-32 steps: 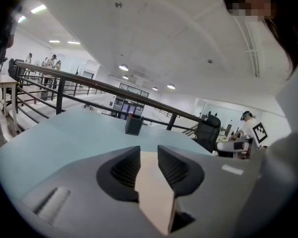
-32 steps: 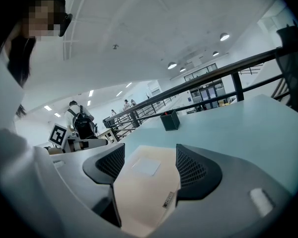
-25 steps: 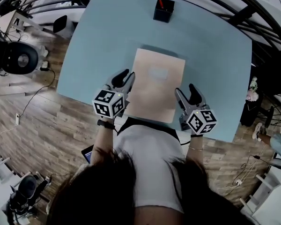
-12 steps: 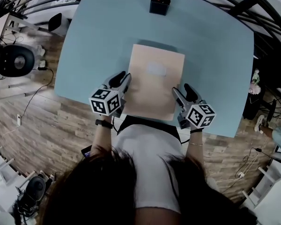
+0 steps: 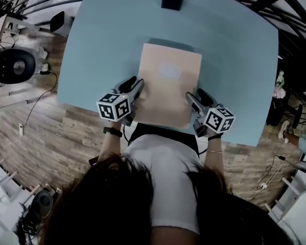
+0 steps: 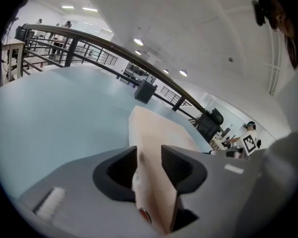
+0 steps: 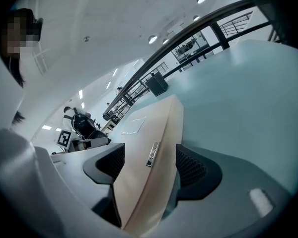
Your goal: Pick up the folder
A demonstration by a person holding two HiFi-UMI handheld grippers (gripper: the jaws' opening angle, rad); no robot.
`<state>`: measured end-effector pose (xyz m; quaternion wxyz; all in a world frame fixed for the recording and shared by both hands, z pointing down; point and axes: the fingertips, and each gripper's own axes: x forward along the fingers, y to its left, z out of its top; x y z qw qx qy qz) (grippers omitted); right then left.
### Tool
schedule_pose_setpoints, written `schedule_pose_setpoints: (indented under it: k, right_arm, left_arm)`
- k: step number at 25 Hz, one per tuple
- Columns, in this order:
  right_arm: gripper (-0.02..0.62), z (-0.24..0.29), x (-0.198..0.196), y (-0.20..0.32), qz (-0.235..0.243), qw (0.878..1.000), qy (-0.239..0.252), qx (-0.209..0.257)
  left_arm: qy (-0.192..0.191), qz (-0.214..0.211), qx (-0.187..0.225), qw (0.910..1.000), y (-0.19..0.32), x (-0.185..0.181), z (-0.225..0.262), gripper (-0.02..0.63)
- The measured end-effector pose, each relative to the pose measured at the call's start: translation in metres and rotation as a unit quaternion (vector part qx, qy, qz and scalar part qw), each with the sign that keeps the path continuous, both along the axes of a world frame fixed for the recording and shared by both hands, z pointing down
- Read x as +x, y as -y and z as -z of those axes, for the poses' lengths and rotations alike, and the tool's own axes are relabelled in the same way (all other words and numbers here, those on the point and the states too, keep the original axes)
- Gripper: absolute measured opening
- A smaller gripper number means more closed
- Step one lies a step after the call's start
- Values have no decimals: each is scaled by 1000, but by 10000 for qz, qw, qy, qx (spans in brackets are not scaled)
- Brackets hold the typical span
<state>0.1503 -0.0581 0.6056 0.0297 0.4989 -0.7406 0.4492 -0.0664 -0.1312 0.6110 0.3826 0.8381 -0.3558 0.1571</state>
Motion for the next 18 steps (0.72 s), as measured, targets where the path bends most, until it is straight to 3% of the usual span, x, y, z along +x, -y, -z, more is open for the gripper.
schedule_pose_setpoints:
  k: [7, 12, 18]
  right_arm:
    - [298, -11, -3, 2, 2, 9996, 242, -142]
    - [298, -19, -5, 3, 16, 9990, 378, -252]
    - [307, -29, -8, 1, 131, 9967, 615, -513]
  left_arm:
    - [-289, 132, -154, 9994, 0, 0, -8, 173]
    - [-103, 207, -168, 9996, 1, -5, -15, 204]
    - [-352, 357, -250, 9984, 0, -9, -17, 202]
